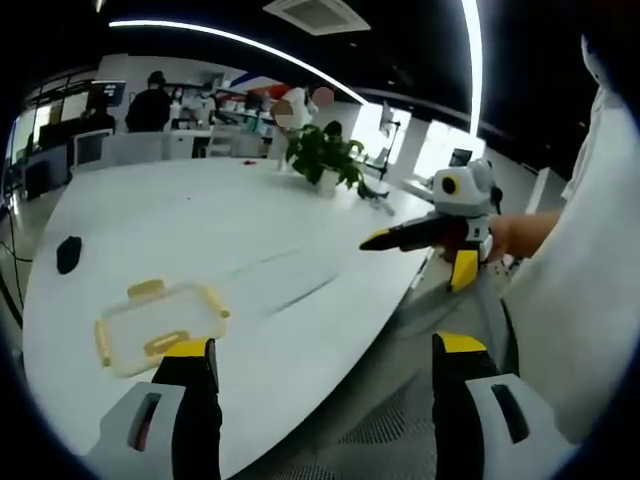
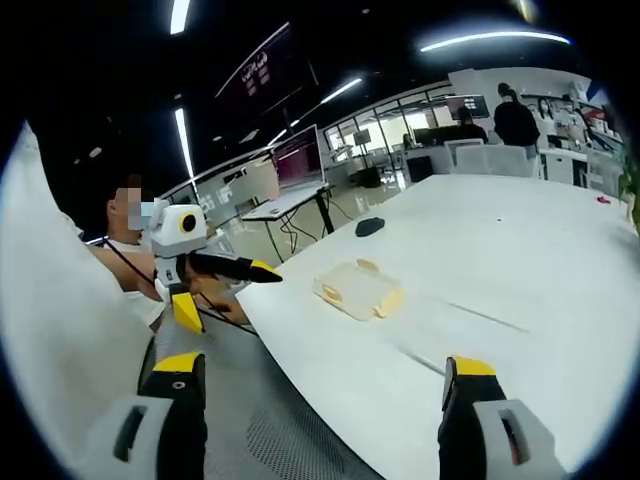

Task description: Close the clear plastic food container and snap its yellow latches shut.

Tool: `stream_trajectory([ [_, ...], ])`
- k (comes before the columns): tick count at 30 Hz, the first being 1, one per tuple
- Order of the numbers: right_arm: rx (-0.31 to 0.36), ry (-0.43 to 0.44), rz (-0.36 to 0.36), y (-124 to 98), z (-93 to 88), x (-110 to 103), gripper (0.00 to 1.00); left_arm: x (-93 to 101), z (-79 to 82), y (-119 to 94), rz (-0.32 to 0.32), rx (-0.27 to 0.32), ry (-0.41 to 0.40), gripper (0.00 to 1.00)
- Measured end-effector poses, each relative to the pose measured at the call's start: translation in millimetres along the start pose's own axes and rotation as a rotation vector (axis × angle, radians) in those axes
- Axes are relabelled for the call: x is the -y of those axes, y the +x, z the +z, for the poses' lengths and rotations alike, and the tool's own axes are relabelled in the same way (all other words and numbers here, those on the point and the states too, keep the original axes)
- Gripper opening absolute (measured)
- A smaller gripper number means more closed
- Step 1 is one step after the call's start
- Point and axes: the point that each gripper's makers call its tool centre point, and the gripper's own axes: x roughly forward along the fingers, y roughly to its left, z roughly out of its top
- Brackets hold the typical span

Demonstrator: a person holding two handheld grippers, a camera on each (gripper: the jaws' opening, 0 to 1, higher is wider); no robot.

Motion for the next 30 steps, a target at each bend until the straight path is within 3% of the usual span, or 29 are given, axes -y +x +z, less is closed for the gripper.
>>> stream_trajectory([
  [30,0.006,-0.001,-0.004,-0.2,0.8,0.6,0.99,1.9,0.8,-0.1,-0.011,0.009,0.0,0.87],
])
